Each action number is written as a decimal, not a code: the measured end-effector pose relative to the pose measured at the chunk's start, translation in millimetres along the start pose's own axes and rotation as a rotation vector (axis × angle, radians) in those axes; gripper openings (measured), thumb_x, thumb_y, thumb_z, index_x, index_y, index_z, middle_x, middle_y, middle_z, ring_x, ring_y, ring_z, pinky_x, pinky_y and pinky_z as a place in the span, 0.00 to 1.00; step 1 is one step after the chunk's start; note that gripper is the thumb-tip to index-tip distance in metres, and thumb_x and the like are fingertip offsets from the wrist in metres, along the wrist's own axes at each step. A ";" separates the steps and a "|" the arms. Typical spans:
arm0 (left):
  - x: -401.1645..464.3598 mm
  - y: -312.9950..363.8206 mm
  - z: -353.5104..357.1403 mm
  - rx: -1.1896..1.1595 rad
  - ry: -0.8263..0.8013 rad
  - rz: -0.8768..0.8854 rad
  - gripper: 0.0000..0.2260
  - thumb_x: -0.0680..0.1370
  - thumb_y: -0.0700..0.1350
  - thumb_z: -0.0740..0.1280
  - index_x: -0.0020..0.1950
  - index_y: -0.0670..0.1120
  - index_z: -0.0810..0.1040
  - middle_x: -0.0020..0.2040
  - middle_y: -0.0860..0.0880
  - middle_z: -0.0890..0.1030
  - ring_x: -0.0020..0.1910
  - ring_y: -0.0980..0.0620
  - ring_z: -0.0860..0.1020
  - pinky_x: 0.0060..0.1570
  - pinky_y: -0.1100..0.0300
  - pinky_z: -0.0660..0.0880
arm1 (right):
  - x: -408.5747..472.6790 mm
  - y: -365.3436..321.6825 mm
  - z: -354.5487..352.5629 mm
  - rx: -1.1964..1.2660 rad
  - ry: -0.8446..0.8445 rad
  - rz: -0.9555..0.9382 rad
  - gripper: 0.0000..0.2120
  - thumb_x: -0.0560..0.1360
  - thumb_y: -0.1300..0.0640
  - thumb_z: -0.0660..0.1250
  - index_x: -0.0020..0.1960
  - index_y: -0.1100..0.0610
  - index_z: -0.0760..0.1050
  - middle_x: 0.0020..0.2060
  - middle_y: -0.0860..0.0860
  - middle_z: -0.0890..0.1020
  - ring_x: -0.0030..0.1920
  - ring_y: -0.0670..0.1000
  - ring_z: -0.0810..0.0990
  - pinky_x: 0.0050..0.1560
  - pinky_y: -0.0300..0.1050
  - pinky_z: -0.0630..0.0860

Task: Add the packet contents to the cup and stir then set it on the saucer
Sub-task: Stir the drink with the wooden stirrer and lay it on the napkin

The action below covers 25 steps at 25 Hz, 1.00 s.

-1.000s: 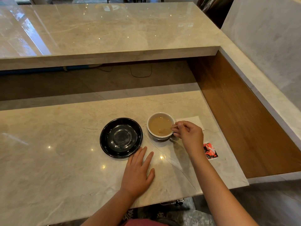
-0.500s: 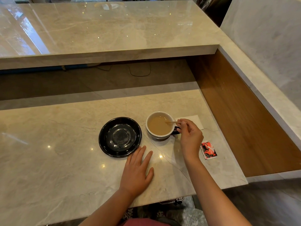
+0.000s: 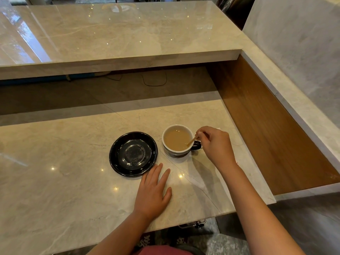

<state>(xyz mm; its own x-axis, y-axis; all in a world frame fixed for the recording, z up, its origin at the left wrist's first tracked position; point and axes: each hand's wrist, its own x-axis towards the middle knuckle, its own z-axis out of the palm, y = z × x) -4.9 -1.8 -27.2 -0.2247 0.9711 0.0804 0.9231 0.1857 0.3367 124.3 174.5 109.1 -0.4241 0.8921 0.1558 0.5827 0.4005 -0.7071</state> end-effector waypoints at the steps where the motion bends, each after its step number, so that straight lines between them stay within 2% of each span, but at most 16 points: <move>1: 0.1 0.2 0.1 0.000 0.002 0.000 0.25 0.76 0.56 0.57 0.72 0.50 0.65 0.73 0.44 0.64 0.72 0.47 0.57 0.68 0.54 0.48 | -1.0 -0.3 1.2 0.033 -0.018 0.029 0.08 0.75 0.63 0.62 0.44 0.61 0.80 0.38 0.57 0.84 0.40 0.55 0.81 0.43 0.48 0.78; 4: -0.4 -0.3 0.9 0.001 0.002 -0.006 0.25 0.76 0.56 0.56 0.72 0.50 0.65 0.73 0.45 0.63 0.72 0.47 0.57 0.69 0.51 0.52 | -9.0 -0.1 13.8 0.316 -0.014 0.191 0.09 0.75 0.64 0.62 0.41 0.59 0.80 0.37 0.55 0.84 0.41 0.54 0.83 0.42 0.48 0.82; 7: -0.2 -0.1 1.2 0.015 -0.002 -0.016 0.25 0.76 0.56 0.57 0.72 0.50 0.65 0.73 0.45 0.64 0.72 0.47 0.57 0.68 0.49 0.55 | -22.4 1.5 32.7 0.572 0.088 0.348 0.09 0.76 0.63 0.62 0.43 0.56 0.80 0.38 0.54 0.84 0.42 0.51 0.84 0.40 0.40 0.82; 11: 0.3 -0.3 1.3 0.015 -0.006 -0.020 0.25 0.76 0.56 0.57 0.72 0.50 0.65 0.73 0.45 0.63 0.72 0.48 0.57 0.68 0.49 0.55 | -26.9 0.5 53.6 0.675 0.231 0.383 0.09 0.77 0.63 0.61 0.47 0.59 0.80 0.41 0.56 0.84 0.44 0.49 0.84 0.43 0.39 0.81; 14: -0.1 -0.2 1.5 0.015 -0.006 -0.018 0.25 0.76 0.56 0.56 0.72 0.50 0.65 0.73 0.45 0.63 0.72 0.48 0.57 0.68 0.50 0.55 | -23.9 0.2 57.2 0.602 0.285 0.332 0.09 0.77 0.63 0.60 0.47 0.58 0.80 0.42 0.54 0.84 0.44 0.48 0.83 0.45 0.41 0.81; 18: -0.2 0.4 1.8 0.007 0.003 -0.012 0.25 0.76 0.56 0.57 0.72 0.50 0.66 0.73 0.45 0.64 0.72 0.48 0.56 0.69 0.52 0.52 | -22.3 6.5 44.7 0.365 0.290 0.181 0.09 0.77 0.63 0.61 0.48 0.58 0.80 0.40 0.52 0.84 0.41 0.48 0.81 0.42 0.41 0.77; 20: 0.1 0.7 1.5 0.012 0.001 -0.013 0.25 0.76 0.56 0.56 0.72 0.50 0.65 0.73 0.45 0.64 0.72 0.48 0.56 0.69 0.51 0.53 | -19.5 8.8 35.3 0.241 0.250 0.094 0.08 0.77 0.63 0.61 0.47 0.59 0.80 0.39 0.54 0.84 0.39 0.51 0.80 0.40 0.43 0.76; 23: 0.2 0.7 0.5 0.015 0.000 -0.016 0.25 0.76 0.56 0.56 0.72 0.50 0.65 0.73 0.45 0.64 0.72 0.48 0.57 0.68 0.49 0.54 | -17.9 7.6 23.0 0.076 0.137 -0.047 0.07 0.76 0.64 0.62 0.46 0.61 0.79 0.36 0.57 0.83 0.35 0.51 0.77 0.35 0.39 0.68; 25: 0.1 1.2 0.4 0.024 -0.004 -0.014 0.25 0.76 0.56 0.56 0.72 0.50 0.65 0.73 0.45 0.64 0.72 0.48 0.57 0.68 0.50 0.54 | -18.6 5.8 17.1 0.016 0.091 -0.081 0.06 0.76 0.64 0.62 0.45 0.61 0.78 0.36 0.57 0.83 0.34 0.51 0.76 0.35 0.39 0.67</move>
<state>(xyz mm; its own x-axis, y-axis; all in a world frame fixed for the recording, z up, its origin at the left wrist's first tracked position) -3.6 -1.5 -27.2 -0.2363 0.9690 0.0719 0.9271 0.2026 0.3154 123.7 156.7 90.3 -0.4042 0.8725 0.2744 0.5375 0.4693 -0.7006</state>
